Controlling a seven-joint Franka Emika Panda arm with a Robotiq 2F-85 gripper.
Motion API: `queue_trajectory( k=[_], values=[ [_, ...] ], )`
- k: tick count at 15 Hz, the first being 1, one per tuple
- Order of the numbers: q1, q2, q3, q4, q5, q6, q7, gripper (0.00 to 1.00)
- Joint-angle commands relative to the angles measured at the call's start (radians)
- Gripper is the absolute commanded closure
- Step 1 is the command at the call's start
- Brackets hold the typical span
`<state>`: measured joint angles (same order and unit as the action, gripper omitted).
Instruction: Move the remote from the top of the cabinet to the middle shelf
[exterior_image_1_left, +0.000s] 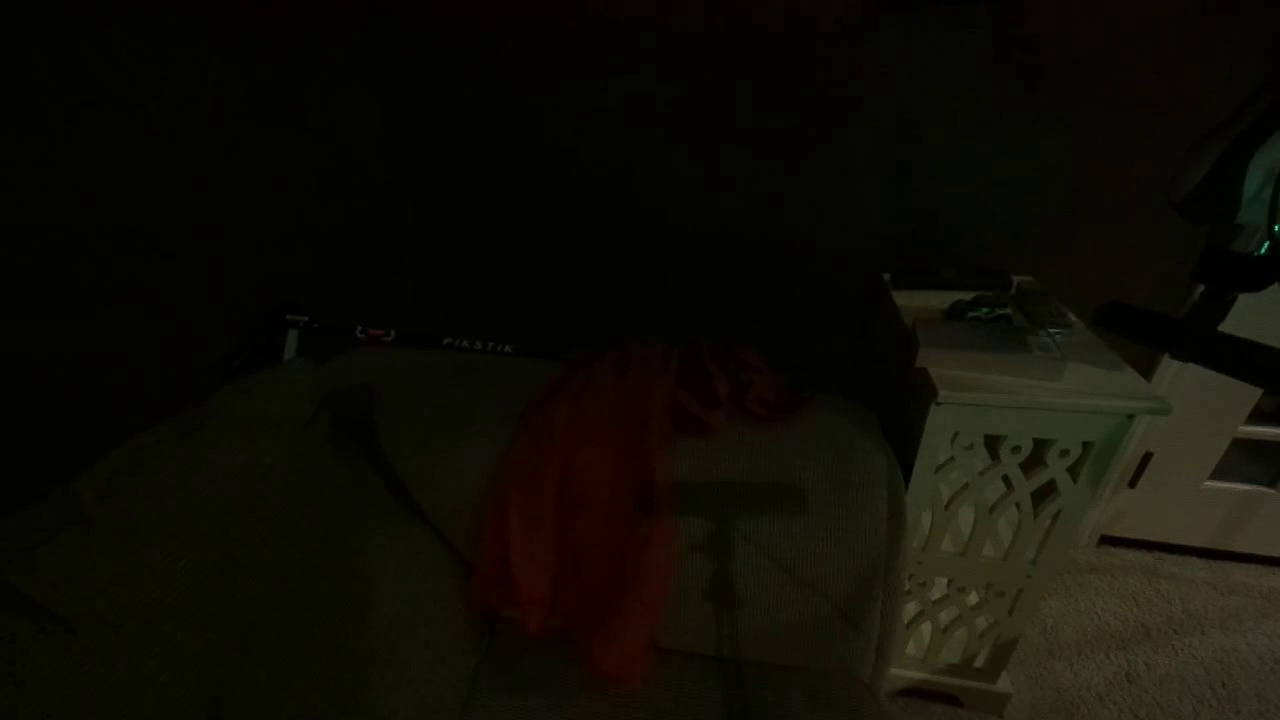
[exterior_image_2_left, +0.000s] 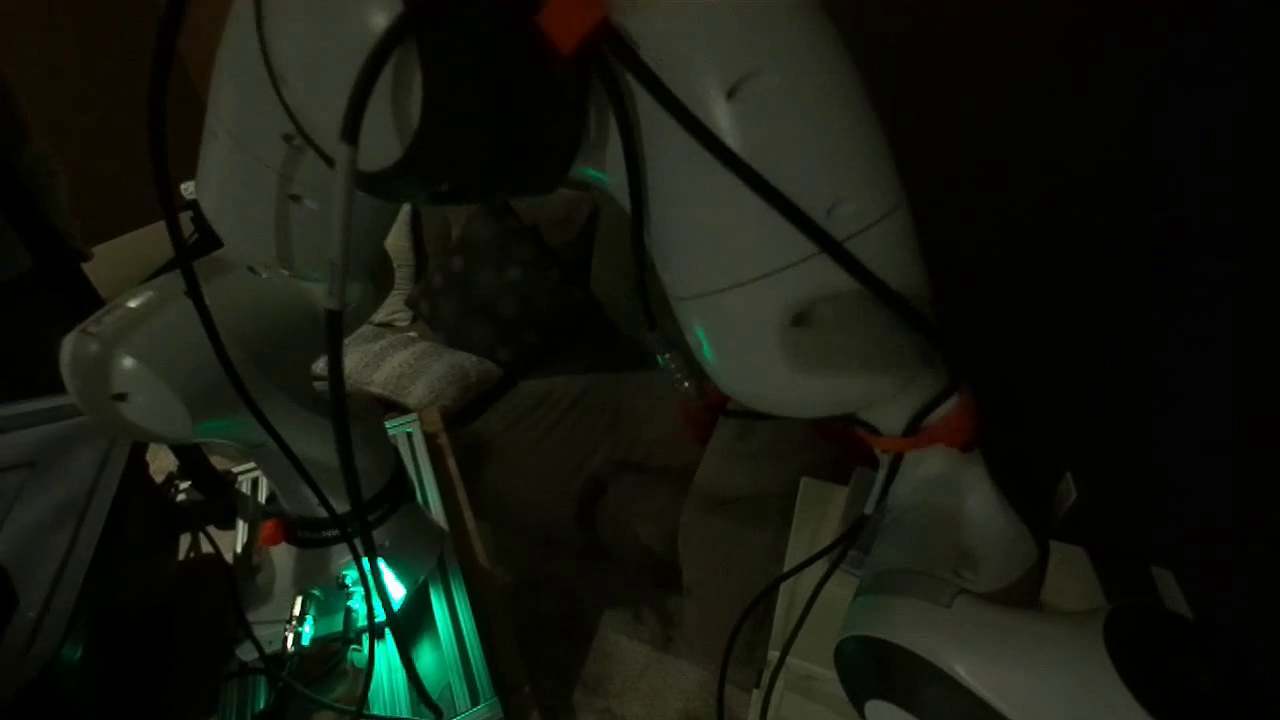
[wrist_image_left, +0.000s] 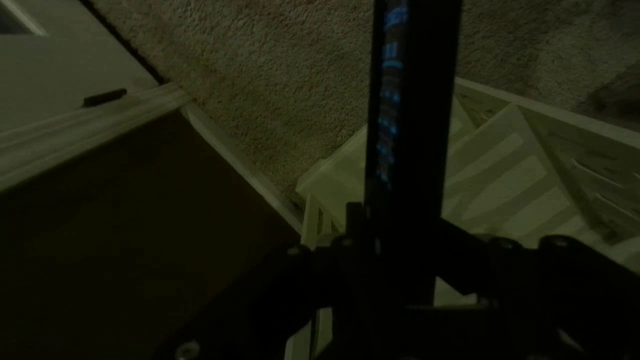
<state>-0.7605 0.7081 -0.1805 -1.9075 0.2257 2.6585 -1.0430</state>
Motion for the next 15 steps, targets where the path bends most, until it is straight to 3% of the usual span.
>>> queue_trajectory(
  k=[1,8,11,13,14,15],
  values=[
    [0.023,0.118,-0.011,0.073,-0.056,0.001,0.184,0.93],
    [0.043,0.299,-0.057,0.218,-0.133,-0.095,0.574,0.93],
    [-0.004,0.34,-0.026,0.307,-0.116,-0.258,0.674,0.93],
    [-0.064,0.35,0.038,0.364,-0.086,-0.387,0.638,0.93],
    [-0.028,0.327,0.006,0.287,-0.124,-0.285,0.65,0.72],
    [-0.045,0.334,0.023,0.312,-0.119,-0.328,0.647,0.72]
  ],
)
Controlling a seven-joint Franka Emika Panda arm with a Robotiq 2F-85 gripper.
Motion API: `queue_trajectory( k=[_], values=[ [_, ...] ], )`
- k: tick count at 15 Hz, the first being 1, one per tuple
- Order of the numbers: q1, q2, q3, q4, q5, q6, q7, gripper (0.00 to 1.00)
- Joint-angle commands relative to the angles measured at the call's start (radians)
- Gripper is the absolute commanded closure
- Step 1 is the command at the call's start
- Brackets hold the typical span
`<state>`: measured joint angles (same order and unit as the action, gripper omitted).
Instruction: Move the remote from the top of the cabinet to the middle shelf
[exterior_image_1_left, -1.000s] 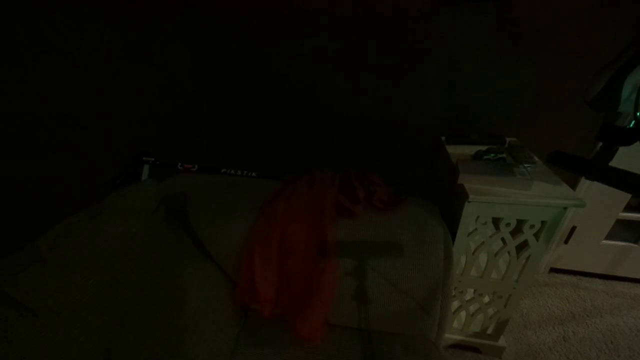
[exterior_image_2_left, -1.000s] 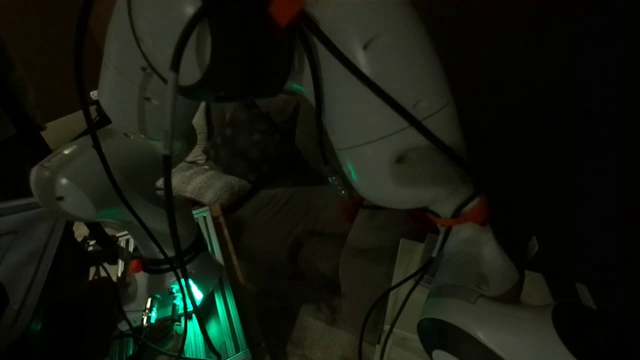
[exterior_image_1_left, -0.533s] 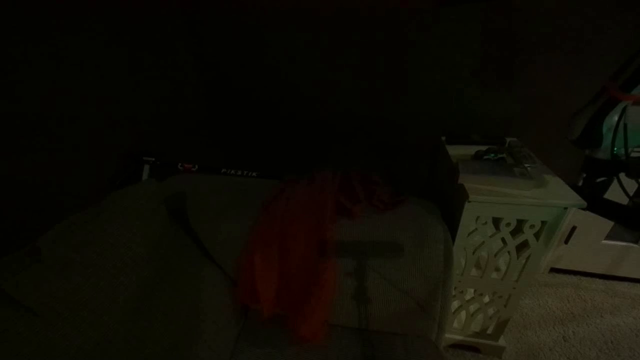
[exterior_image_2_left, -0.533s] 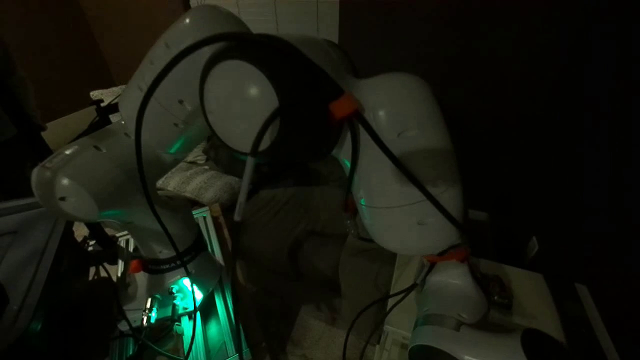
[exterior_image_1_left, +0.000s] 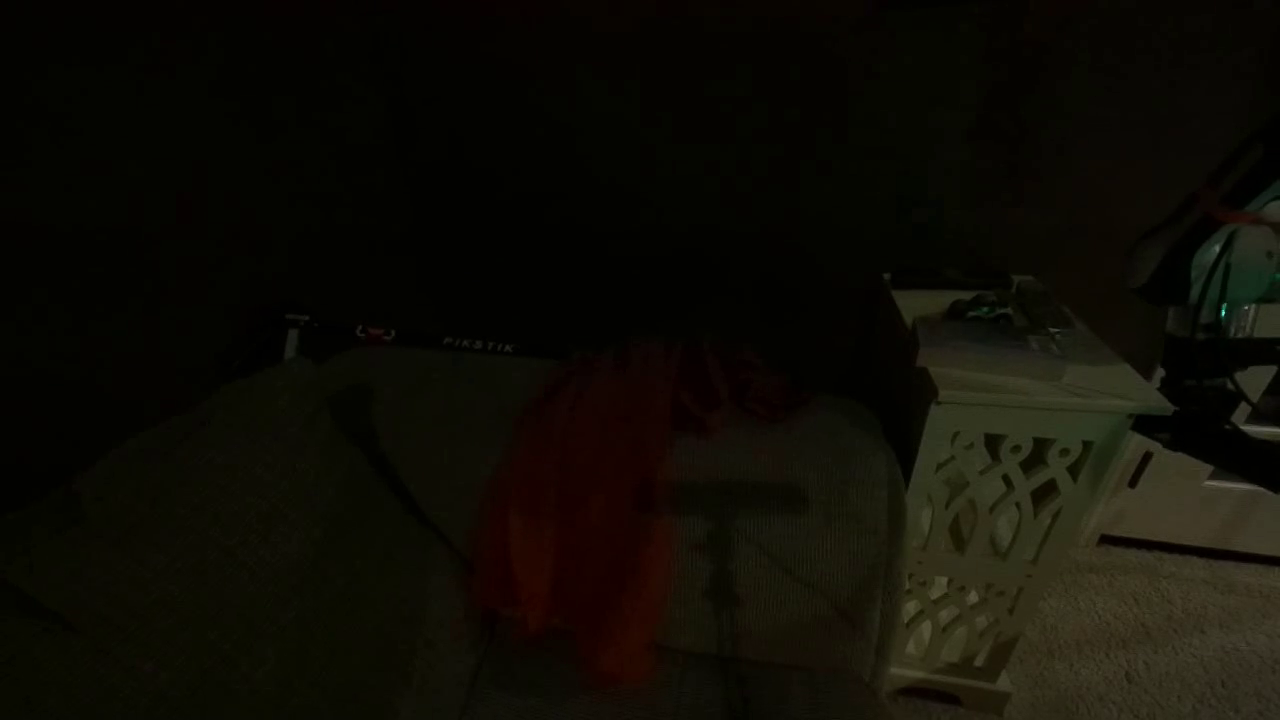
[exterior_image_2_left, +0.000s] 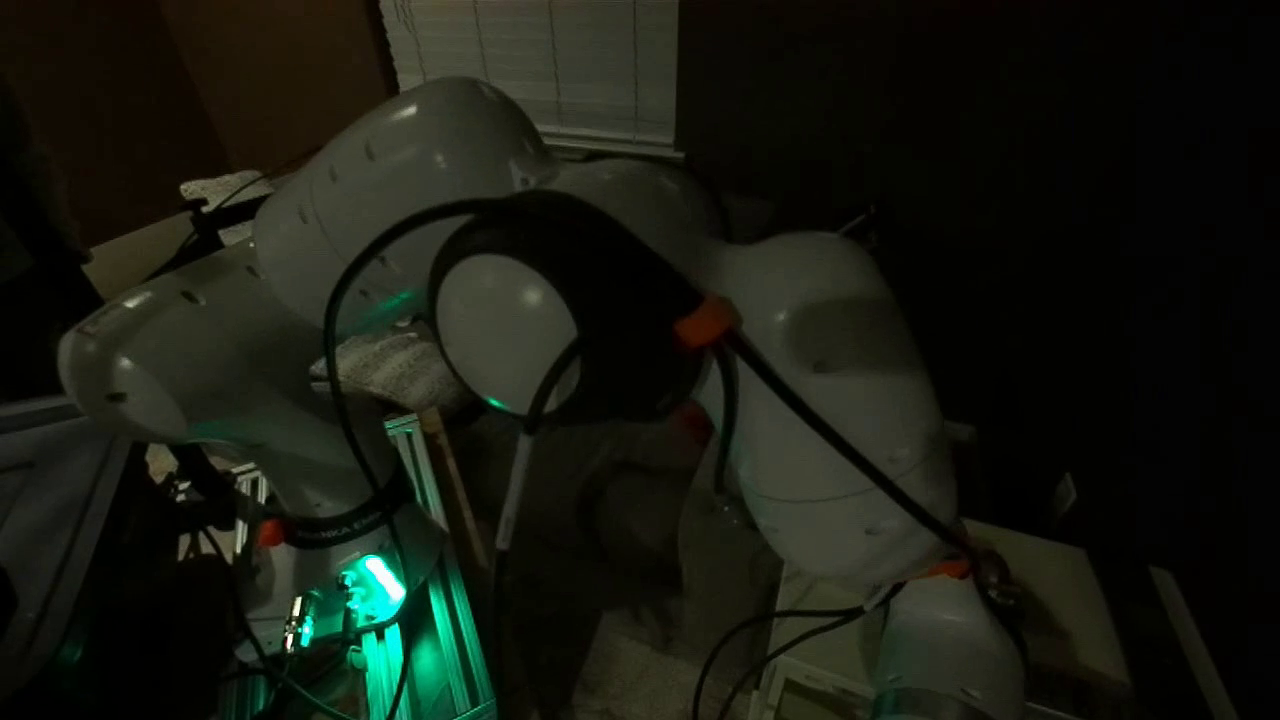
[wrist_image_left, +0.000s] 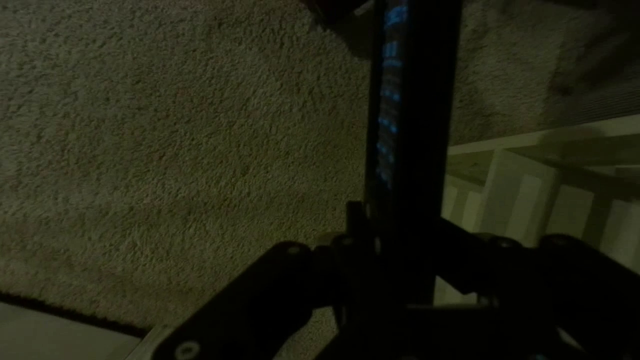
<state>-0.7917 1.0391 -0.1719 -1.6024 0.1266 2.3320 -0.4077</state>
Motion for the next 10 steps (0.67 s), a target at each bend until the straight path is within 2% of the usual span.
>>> queue_trajectory(
  k=[1,2,3,6,10],
  values=[
    [-0.025,0.005,0.025,0.02,-0.017,-0.02,0.01,0.72],
    [-0.031,0.006,0.029,0.028,-0.016,-0.029,0.01,0.72],
    [-0.032,0.006,0.03,0.03,-0.016,-0.031,0.01,0.93],
    [-0.043,0.026,0.038,0.11,0.001,-0.2,0.036,0.93],
    [-0.061,0.096,0.029,0.248,0.036,-0.323,0.132,0.93]
  ],
)
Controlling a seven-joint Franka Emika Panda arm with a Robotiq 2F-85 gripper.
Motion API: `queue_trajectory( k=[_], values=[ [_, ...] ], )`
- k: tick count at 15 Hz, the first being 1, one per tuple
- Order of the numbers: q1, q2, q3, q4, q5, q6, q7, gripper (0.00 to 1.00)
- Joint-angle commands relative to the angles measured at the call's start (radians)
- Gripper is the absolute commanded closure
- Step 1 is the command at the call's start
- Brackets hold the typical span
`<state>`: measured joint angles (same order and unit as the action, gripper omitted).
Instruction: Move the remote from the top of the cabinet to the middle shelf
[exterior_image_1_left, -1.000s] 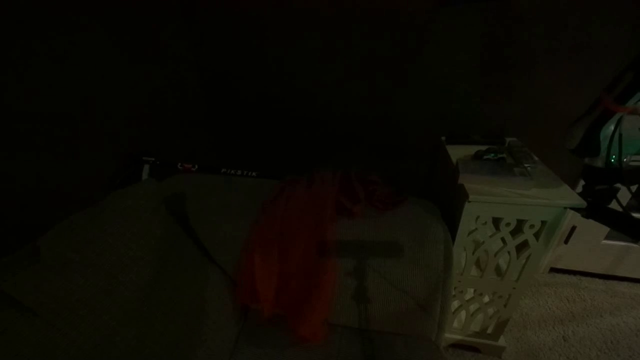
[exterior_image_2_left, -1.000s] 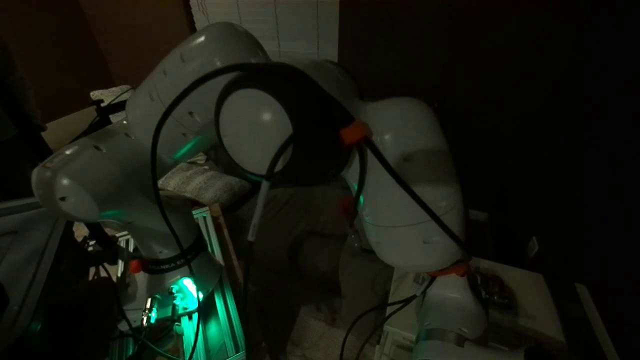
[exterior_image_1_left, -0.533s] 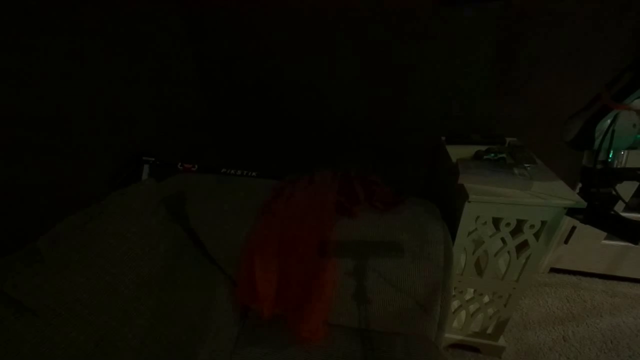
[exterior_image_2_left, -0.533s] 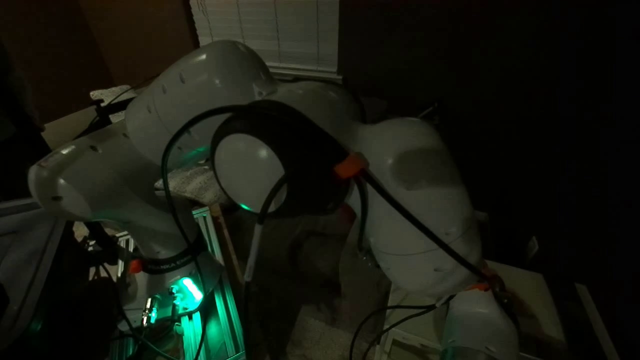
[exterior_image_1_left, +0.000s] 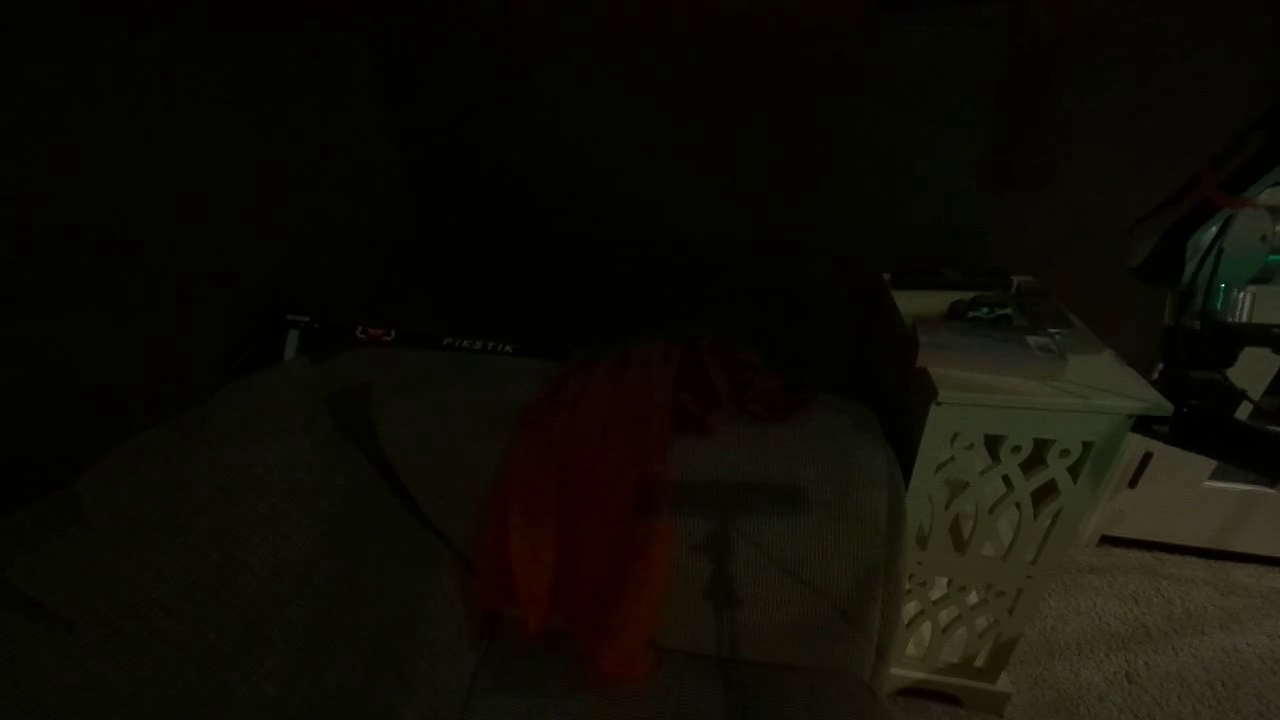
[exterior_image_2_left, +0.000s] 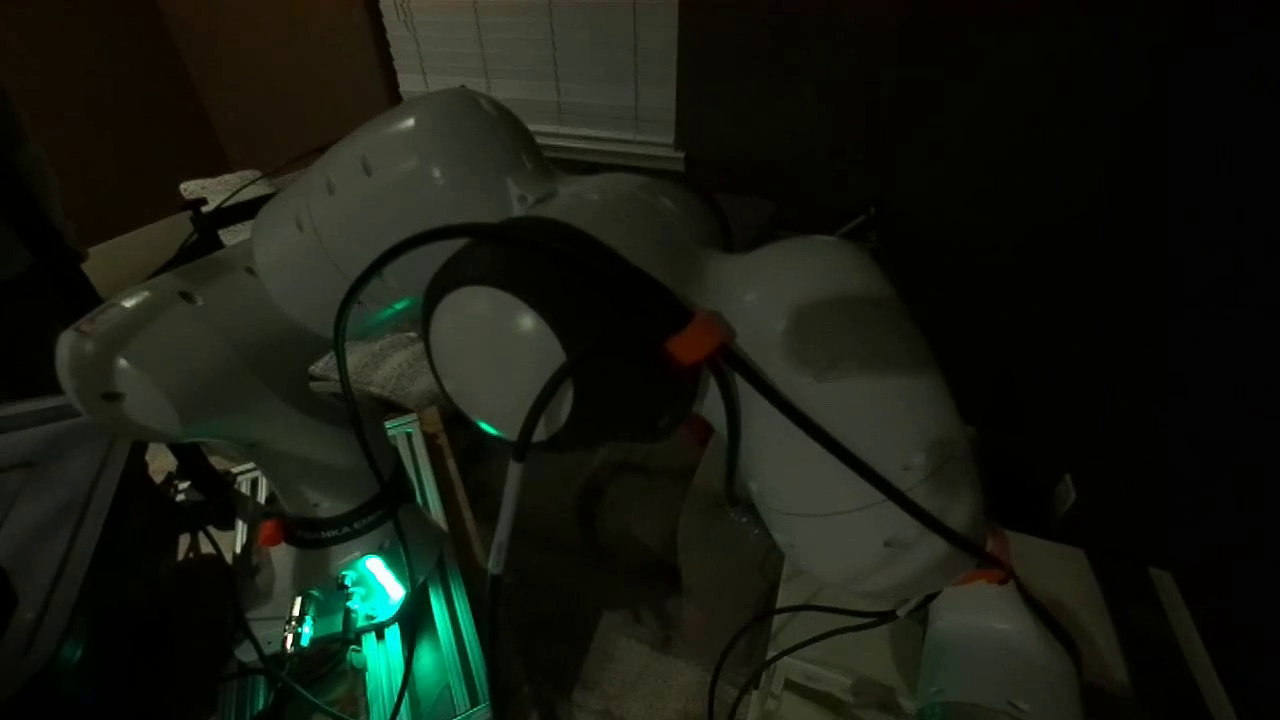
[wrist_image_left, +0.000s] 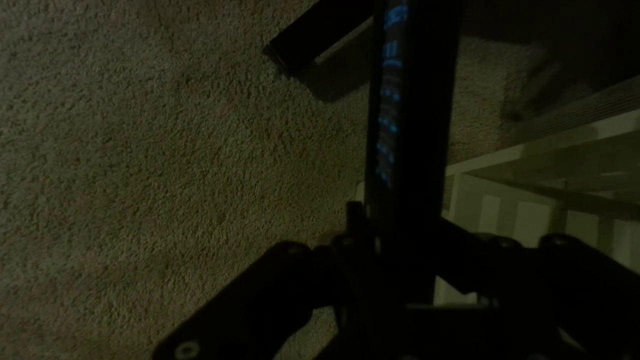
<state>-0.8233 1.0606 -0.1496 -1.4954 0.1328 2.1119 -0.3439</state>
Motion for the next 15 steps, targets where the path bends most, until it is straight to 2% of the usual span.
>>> queue_trajectory(
  k=[1,10,14,15],
  values=[
    [-0.034,0.103,0.002,0.187,0.037,-0.136,0.107,0.93],
    [-0.11,0.399,-0.013,0.599,0.083,-0.4,0.458,0.93],
    [-0.146,0.502,0.003,0.773,0.082,-0.577,0.533,0.93],
    [-0.157,0.471,0.028,0.734,0.065,-0.627,0.486,0.93]
  ],
)
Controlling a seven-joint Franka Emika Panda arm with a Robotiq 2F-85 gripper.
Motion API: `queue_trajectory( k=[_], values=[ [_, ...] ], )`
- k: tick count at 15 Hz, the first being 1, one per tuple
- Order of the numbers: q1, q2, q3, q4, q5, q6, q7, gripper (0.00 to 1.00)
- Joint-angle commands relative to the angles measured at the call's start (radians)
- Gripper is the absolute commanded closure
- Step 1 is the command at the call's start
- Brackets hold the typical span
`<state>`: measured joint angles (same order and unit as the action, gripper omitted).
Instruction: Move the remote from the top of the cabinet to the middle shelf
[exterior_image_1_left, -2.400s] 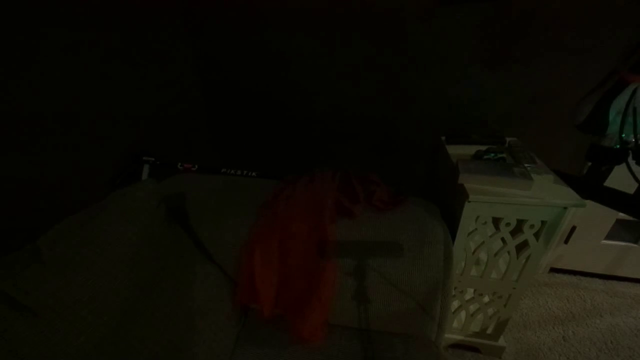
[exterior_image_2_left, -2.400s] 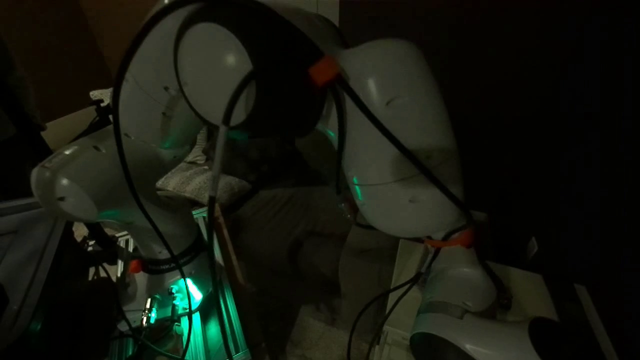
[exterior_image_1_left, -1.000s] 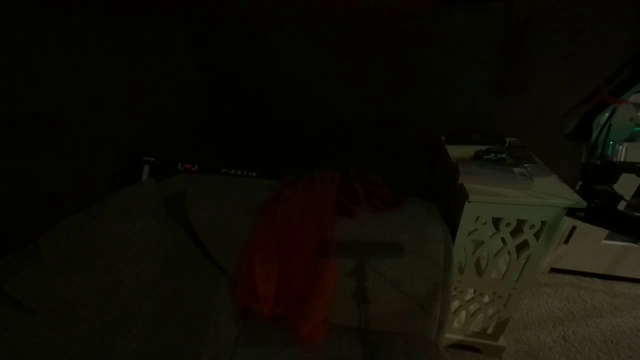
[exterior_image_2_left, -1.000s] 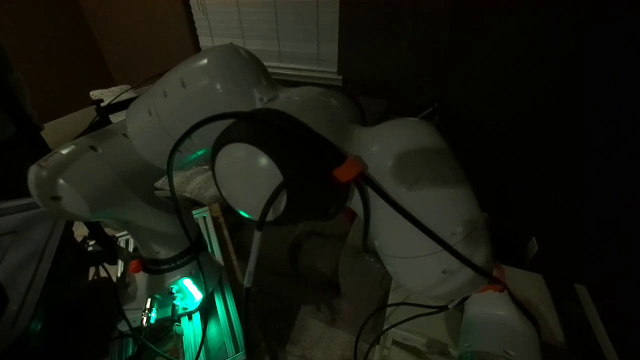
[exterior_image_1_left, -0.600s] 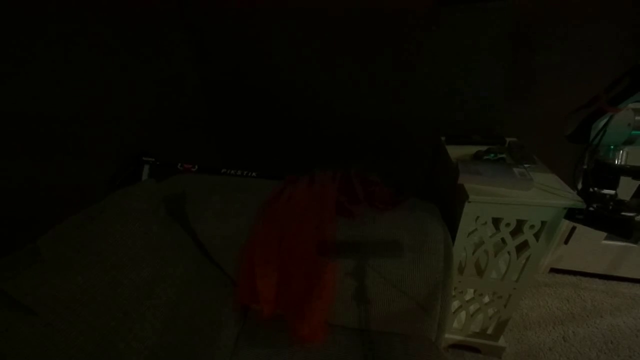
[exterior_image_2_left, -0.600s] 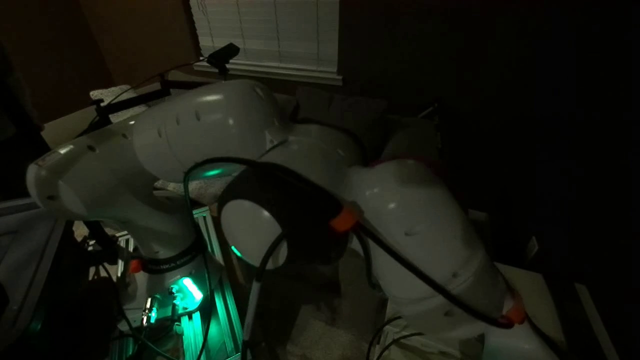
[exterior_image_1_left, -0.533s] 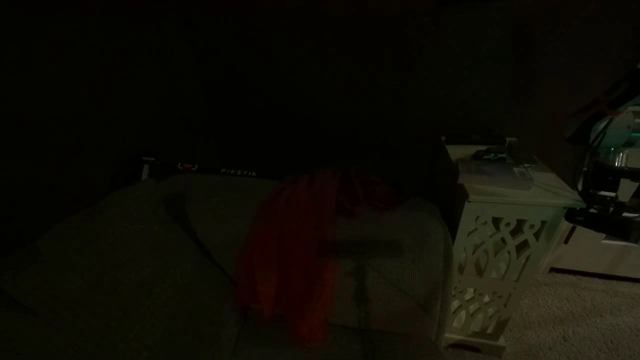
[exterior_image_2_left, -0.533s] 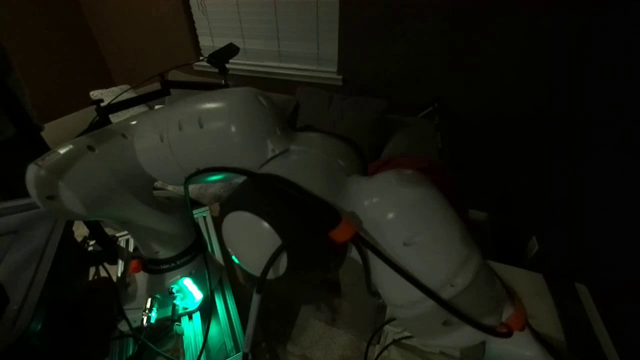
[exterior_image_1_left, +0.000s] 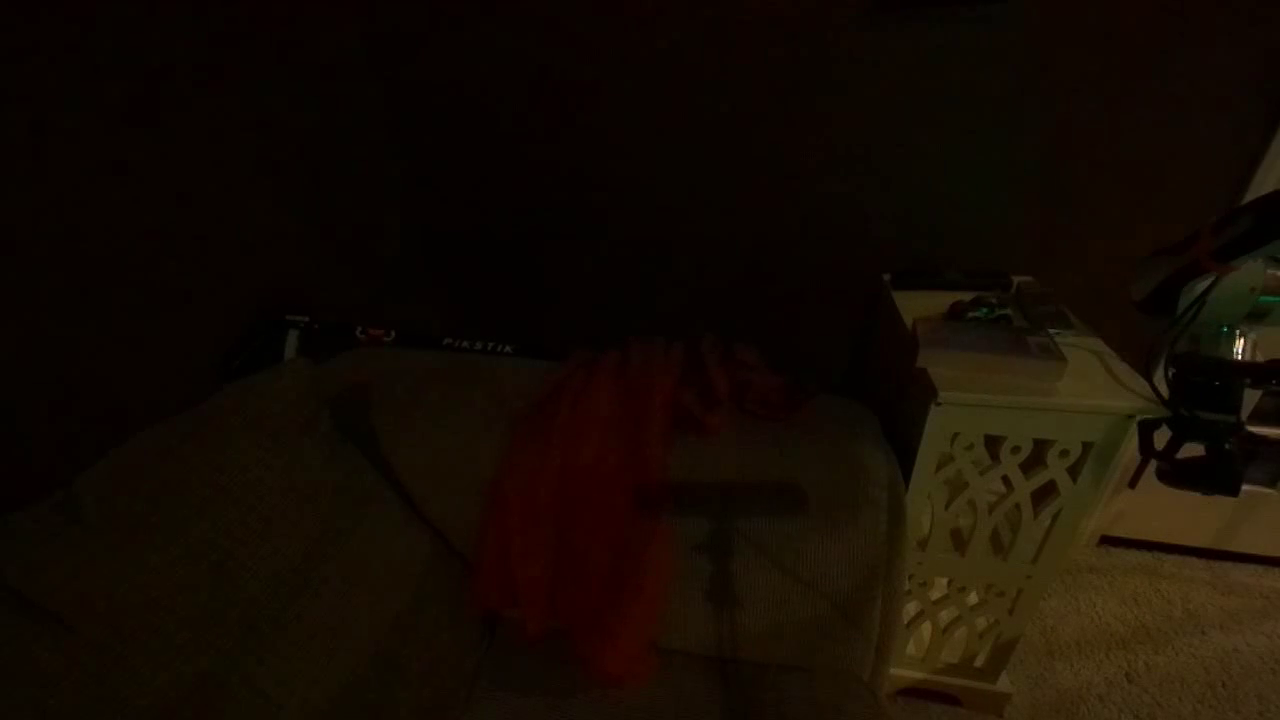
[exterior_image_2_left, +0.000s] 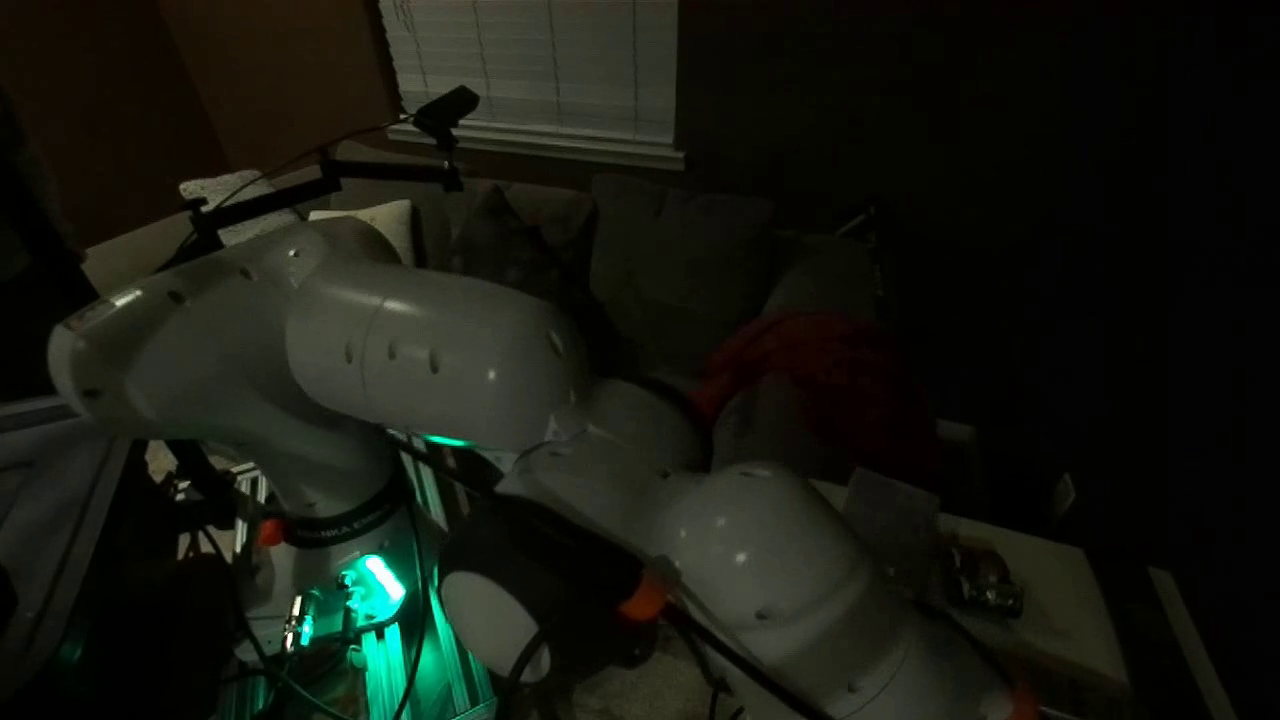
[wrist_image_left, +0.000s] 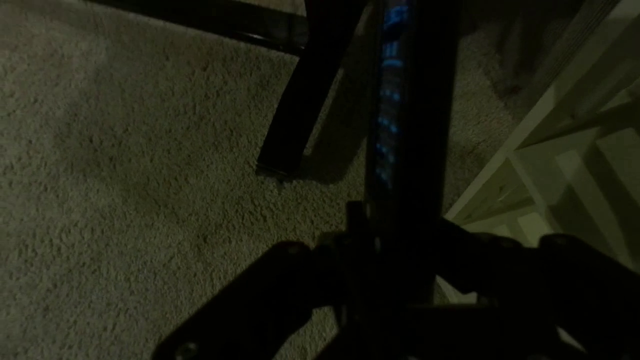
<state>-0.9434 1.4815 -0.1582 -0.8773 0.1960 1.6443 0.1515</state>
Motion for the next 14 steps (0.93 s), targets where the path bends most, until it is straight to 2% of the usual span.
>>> queue_trajectory(
  k=[1,8,14],
  values=[
    [-0.037,0.017,0.045,0.068,0.009,-0.187,-0.058,0.93],
    [-0.059,0.016,0.074,0.105,-0.046,-0.433,-0.354,0.93],
    [-0.079,0.013,0.105,0.108,-0.101,-0.52,-0.653,0.93]
  ],
)
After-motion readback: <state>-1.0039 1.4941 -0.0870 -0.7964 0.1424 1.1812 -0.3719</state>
